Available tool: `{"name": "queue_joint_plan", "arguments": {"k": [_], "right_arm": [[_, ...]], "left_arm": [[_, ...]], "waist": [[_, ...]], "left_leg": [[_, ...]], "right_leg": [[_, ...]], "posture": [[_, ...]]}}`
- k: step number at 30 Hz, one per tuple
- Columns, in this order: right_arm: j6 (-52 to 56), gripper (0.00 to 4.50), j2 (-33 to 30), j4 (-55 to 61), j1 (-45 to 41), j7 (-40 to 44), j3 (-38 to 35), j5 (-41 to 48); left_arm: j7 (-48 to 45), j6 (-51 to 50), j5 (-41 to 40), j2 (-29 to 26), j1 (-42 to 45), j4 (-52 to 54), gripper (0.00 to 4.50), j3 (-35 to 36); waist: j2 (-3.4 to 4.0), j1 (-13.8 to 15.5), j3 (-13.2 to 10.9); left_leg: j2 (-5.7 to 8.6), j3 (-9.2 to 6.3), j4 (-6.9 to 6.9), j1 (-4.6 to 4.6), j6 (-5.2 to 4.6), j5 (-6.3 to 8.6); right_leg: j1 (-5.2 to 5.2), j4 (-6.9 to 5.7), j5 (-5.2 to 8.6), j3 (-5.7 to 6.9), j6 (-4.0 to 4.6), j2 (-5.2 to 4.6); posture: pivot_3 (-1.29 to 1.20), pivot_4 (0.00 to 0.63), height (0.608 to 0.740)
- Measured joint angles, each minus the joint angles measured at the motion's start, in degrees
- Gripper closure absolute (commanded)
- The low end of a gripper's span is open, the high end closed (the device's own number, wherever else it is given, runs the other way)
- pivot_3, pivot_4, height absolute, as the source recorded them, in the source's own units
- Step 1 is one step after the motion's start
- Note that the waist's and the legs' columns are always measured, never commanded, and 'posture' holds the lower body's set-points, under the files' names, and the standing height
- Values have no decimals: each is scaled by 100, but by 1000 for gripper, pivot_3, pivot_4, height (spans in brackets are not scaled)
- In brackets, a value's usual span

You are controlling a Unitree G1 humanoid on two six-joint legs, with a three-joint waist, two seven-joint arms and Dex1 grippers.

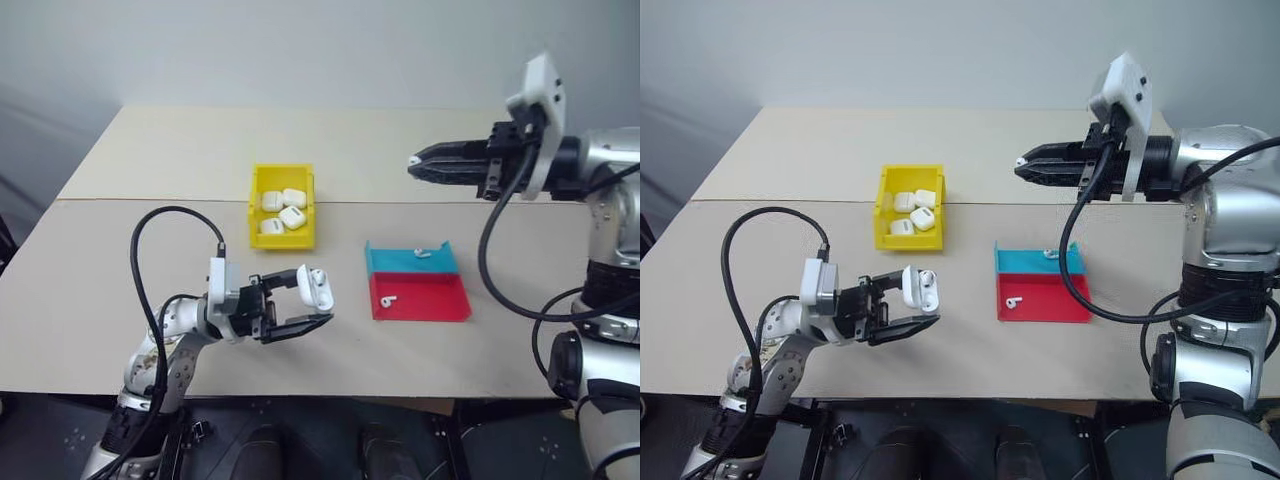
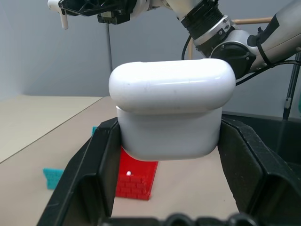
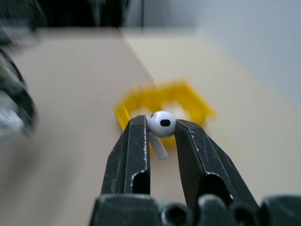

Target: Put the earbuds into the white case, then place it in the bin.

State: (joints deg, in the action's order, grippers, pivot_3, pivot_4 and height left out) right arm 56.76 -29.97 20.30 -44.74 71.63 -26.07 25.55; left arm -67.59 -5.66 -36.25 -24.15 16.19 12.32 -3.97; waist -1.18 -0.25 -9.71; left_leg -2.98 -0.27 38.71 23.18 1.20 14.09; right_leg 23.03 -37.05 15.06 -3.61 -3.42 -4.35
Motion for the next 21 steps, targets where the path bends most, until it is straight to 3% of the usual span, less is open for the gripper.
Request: {"name": "queue_joint_plan", "arguments": {"k": [4, 8, 13, 21], "right_arm": [[1010, 3851, 659, 1432, 959, -947, -934, 1860], [975, 3851, 840, 2190, 1950, -1644, -904, 2868], [541, 3851, 899, 2359, 2441, -2396, -467, 3350], [-269, 3851, 748, 2417, 2854, -2843, 489, 3516]], "left_arm": [[-286, -74, -1, 131, 497, -242, 1719, -147], [-495, -92, 5, 268, 688, -453, 1719, -256], [-580, -95, 19, 442, 924, -643, 1719, -364], [-634, -85, 89, 460, 1007, -842, 1719, -375]], "waist": [[11, -16, 0], [10, -78, 2], [9, -102, 2], [9, -83, 2]], "left_leg": [[13, 15, 5, 7, 0, 0], [12, 14, 5, -3, 0, 0], [12, 13, 3, -1, 0, 0], [12, 12, 5, 2, 0, 0]], "right_leg": [[5, -1, -4, -16, -6, -13], [1, -3, -3, -18, -6, -9], [3, -1, -2, -19, -7, -8], [3, 2, -2, -19, -8, -8]], "posture": [[0, 150, 740], [0, 150, 740], [0, 150, 740], [0, 150, 740]]}}
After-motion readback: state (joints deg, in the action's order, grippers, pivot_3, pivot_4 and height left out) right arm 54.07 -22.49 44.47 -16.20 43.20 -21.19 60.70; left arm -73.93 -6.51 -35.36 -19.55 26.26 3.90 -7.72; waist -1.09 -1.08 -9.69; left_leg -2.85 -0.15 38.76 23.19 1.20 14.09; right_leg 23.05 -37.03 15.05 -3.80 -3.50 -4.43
